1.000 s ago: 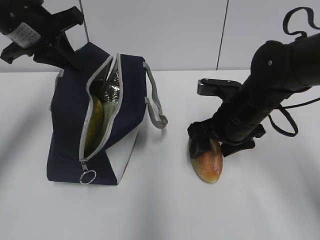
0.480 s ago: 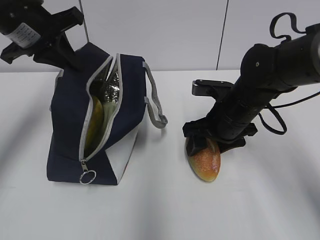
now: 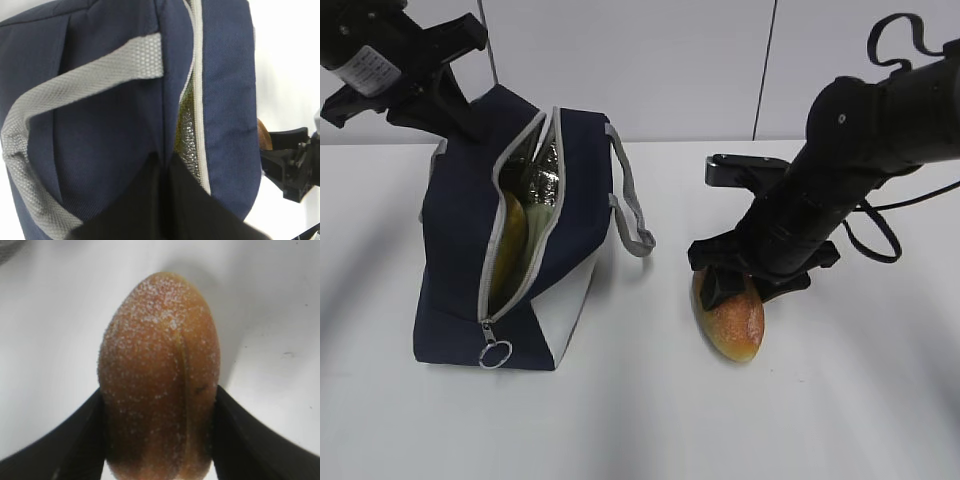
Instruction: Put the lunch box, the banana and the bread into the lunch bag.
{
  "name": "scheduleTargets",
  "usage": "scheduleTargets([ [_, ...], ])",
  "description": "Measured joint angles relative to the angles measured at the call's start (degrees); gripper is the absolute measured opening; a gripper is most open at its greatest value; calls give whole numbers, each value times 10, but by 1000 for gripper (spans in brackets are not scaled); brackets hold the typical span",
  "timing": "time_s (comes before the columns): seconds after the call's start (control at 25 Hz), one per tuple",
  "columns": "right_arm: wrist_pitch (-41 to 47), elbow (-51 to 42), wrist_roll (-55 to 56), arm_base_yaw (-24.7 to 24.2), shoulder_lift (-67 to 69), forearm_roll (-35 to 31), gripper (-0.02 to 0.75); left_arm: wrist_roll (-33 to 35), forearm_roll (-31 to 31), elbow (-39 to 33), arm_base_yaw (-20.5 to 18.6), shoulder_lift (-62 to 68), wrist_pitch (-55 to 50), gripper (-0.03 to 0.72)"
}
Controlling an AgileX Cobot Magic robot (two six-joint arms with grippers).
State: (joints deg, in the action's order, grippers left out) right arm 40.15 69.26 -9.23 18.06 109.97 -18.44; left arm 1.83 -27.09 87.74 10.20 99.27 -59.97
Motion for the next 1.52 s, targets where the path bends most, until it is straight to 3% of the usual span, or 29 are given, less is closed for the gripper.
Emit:
scheduleTargets([
  [0.36,120,102,-1,0,-81,29,407,0,0,0,0,0,0,-3],
  [0.56,171,198,-1,0,-91,-30,406,0,0,0,0,0,2,-3],
  [0.96,142,226,-51,11,-83,-213,405,0,-5,0,0,0,9,-3],
  [1.4,82,267,-63,79,20,-244,408,0,-8,0,0,0,11,-3],
  [1.52,79,281,-77,83,50,-244,461,0,-8,0,0,0,9,-3],
])
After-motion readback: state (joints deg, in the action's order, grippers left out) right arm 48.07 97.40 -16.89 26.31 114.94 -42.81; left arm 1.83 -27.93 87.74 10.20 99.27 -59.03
